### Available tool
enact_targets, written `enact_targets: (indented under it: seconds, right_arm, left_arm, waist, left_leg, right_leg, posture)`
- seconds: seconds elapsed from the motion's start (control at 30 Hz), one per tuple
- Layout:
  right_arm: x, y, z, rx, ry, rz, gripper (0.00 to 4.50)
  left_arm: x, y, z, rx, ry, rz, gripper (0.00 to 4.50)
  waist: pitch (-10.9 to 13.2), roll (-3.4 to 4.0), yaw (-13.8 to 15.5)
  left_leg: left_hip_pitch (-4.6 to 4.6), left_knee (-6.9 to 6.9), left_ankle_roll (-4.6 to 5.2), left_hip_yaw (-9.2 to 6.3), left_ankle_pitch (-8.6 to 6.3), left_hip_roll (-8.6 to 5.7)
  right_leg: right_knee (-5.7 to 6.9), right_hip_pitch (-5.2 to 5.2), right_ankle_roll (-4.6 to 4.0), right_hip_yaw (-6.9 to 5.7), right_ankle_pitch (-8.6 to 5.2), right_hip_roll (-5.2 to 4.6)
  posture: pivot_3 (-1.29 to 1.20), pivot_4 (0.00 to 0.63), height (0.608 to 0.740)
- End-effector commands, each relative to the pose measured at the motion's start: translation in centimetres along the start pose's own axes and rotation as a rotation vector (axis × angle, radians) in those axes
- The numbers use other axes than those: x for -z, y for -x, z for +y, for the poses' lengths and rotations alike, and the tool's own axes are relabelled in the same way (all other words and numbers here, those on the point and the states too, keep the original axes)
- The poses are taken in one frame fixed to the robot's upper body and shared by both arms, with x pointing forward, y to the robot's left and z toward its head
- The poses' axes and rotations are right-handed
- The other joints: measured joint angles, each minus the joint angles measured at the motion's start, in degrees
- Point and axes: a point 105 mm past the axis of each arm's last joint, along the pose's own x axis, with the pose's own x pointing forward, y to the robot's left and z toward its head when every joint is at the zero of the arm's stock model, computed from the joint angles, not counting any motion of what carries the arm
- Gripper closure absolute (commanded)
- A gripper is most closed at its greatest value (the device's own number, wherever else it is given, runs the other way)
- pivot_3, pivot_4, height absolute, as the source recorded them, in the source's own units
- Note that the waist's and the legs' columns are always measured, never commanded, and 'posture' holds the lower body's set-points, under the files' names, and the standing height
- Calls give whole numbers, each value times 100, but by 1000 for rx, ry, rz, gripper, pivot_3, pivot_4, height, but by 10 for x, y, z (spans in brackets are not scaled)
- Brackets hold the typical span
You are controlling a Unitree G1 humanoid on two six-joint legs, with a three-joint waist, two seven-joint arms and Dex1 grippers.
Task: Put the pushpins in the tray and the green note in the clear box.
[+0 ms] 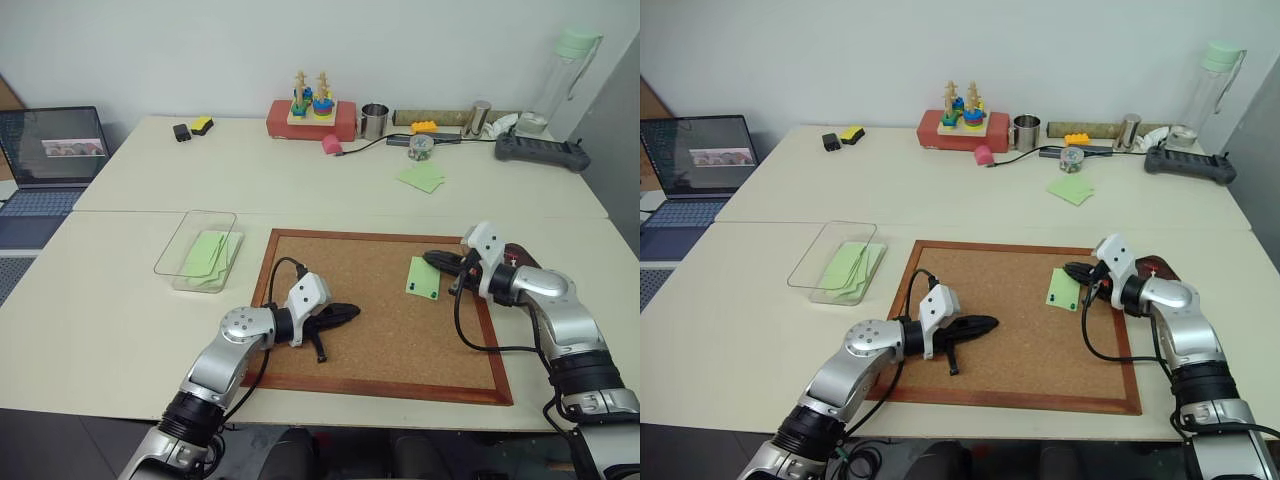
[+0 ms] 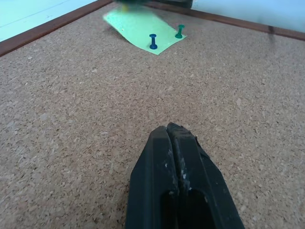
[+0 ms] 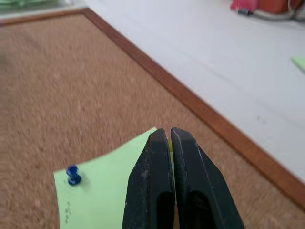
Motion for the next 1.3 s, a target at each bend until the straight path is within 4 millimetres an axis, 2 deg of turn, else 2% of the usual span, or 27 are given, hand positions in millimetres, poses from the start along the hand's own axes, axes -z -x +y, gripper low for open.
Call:
enact_targets:
  seconds: [0.03, 0.77, 0.97, 1.13, 1.3]
  right_arm:
    - [-20, 1, -1, 4, 22, -77, 4446]
    - [-28, 6, -1, 4, -78, -124, 4446]
    - [-29, 5, 5, 3, 129, -106, 4446]
    - [-26, 3, 17, -22, 237, -115, 4446]
    - [-22, 2, 22, -18, 347, -124, 4446]
  left_arm:
    - [39, 5, 1, -40, 68, 156, 4500]
    - [46, 5, -3, -45, 88, 185, 4500]
    - [47, 5, -4, -44, 92, 184, 4500]
    - [47, 5, -3, -44, 92, 182, 4500]
    - [46, 5, -3, -43, 91, 181, 4500]
  waist:
    - [0, 1, -4]
    - [-3, 4, -44]
    - [-3, 4, -45]
    - [-3, 4, -46]
    - [-4, 3, -51]
  left_leg:
    - [1, 0, 6, 1, 4, 0]
    - [2, 0, 18, 6, 15, -2]
    - [2, 0, 18, 6, 15, -3]
    - [2, 0, 18, 6, 16, -3]
    - [2, 0, 18, 8, 16, -3]
  right_leg:
    - [0, 0, 1, 0, 0, 0]
    - [-1, 0, 2, 5, 12, 0]
    - [-3, 0, 2, 5, 12, -1]
    - [-4, 1, 3, 5, 12, -1]
    - [-5, 1, 5, 6, 13, 0]
  posture:
    - [0, 150, 740]
    - [0, 150, 740]
    - [0, 150, 740]
    - [0, 150, 740]
    - [0, 150, 740]
